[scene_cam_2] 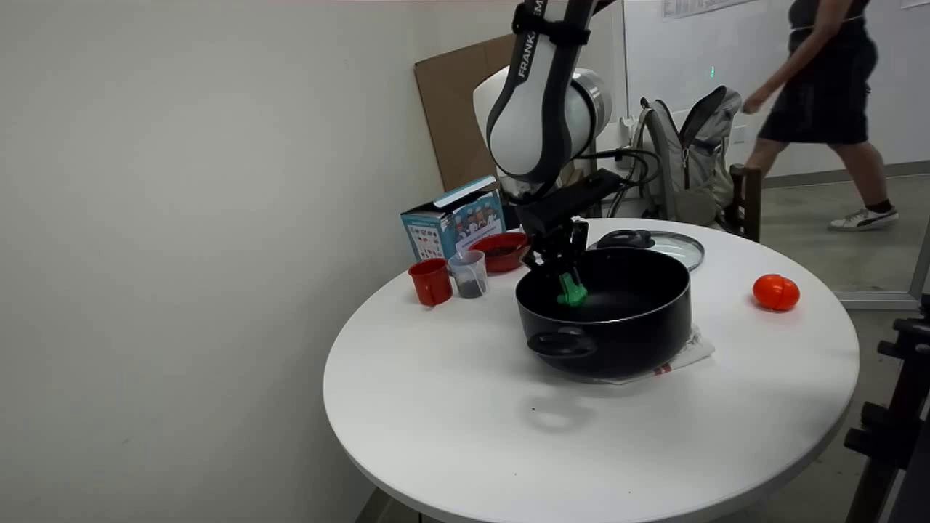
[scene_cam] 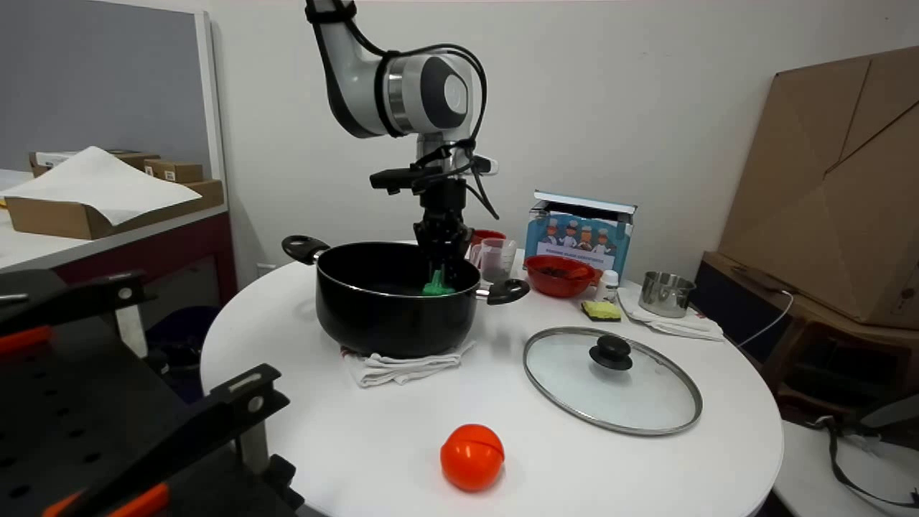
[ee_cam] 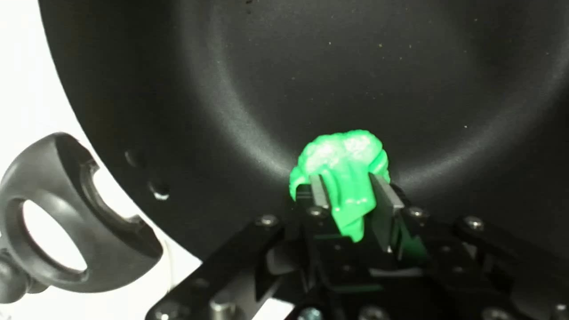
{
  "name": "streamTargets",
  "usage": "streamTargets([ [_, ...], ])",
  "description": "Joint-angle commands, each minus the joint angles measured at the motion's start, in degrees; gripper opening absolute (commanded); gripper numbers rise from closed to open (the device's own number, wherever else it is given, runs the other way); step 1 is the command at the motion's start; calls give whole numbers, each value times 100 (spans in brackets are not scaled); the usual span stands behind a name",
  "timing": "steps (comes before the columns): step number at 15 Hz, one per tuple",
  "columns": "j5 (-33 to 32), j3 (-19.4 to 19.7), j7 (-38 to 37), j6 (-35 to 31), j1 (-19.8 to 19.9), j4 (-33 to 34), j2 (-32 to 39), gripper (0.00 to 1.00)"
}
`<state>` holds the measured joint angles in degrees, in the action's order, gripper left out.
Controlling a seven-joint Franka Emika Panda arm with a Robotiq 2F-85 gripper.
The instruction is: Take the lid off the pot, put its contents om the table, then place the lid on the pot
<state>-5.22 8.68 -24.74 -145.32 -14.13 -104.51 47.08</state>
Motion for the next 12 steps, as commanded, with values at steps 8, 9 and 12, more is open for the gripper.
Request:
streamTargets([
  [8,8,-332,698,315,333,-1648,-2342,9],
  [9,-8,-313,693,350,385,-1766,-2566,9],
  [12,-35,-245,668,441,617,-2066,-3187,9],
])
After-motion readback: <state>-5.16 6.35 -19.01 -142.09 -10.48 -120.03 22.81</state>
